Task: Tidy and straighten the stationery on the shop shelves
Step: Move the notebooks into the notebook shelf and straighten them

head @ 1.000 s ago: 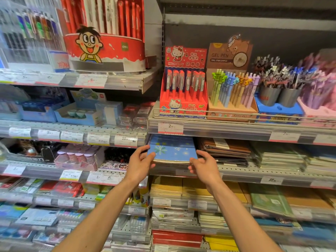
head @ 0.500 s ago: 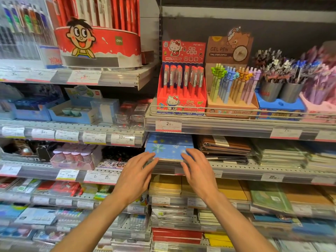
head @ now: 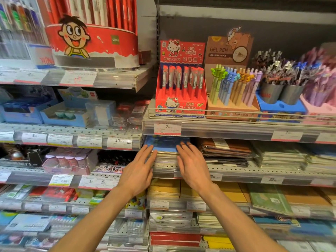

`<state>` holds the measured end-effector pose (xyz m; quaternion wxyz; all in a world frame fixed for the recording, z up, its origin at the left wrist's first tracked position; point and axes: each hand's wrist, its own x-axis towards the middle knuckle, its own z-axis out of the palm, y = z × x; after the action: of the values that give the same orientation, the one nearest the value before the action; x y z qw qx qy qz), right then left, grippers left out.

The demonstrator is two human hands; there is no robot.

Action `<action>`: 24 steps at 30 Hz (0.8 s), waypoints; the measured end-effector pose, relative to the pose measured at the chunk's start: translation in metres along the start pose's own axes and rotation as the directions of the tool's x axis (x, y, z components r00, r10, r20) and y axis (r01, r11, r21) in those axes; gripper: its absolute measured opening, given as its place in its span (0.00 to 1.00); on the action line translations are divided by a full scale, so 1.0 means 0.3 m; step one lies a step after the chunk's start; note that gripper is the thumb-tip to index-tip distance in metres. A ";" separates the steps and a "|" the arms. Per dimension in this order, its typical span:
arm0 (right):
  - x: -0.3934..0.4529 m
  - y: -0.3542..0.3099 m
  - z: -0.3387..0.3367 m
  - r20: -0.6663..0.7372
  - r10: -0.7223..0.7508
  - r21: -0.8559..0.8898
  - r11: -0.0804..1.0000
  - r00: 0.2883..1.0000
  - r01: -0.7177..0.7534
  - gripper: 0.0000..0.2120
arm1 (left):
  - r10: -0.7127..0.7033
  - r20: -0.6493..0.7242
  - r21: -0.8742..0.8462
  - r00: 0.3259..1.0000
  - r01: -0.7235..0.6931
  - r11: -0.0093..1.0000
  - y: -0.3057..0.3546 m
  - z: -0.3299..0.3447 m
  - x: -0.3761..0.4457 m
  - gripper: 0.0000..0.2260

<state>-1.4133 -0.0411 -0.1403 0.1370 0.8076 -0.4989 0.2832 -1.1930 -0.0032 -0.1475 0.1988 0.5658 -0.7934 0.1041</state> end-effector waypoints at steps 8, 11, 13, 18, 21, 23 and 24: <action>-0.026 -0.008 0.029 0.168 0.048 0.055 0.997 0.985 -0.058 0.27 | -0.041 0.016 -0.058 0.999 0.042 0.997 0.005 0.011 0.029 0.29; -0.027 0.000 0.022 0.197 0.043 0.085 0.995 0.979 -0.061 0.27 | -0.049 0.027 -0.093 0.998 0.052 0.994 0.009 0.006 0.028 0.29; -0.034 -0.004 0.015 0.199 0.047 0.108 0.992 0.979 -0.070 0.27 | -0.065 0.005 -0.141 0.998 0.065 0.988 0.018 0.004 0.026 0.27; -0.105 -0.034 -0.025 0.081 0.068 0.223 0.971 0.994 -0.084 0.24 | -0.152 -0.156 -0.333 0.976 0.093 0.938 0.056 -0.003 -0.027 0.22; -0.186 -0.060 -0.039 0.091 0.163 0.308 0.934 0.982 -0.183 0.22 | -0.263 -0.140 -0.481 0.954 0.167 0.861 0.076 -0.002 -0.083 0.20; -0.250 -0.076 -0.033 0.147 0.259 0.380 0.876 0.955 -0.296 0.21 | -0.307 -0.067 -0.542 0.949 0.223 0.810 0.081 0.023 -0.124 0.21; -0.284 -0.081 -0.027 0.187 0.321 0.418 0.830 0.929 -0.370 0.21 | -0.327 -0.019 -0.569 0.945 0.259 0.781 0.082 0.042 -0.145 0.21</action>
<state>-1.4235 0.0363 -0.1828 -0.1326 0.7277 -0.5651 0.3656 -1.2064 0.0374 -0.1762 0.4151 0.5920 -0.6781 -0.1317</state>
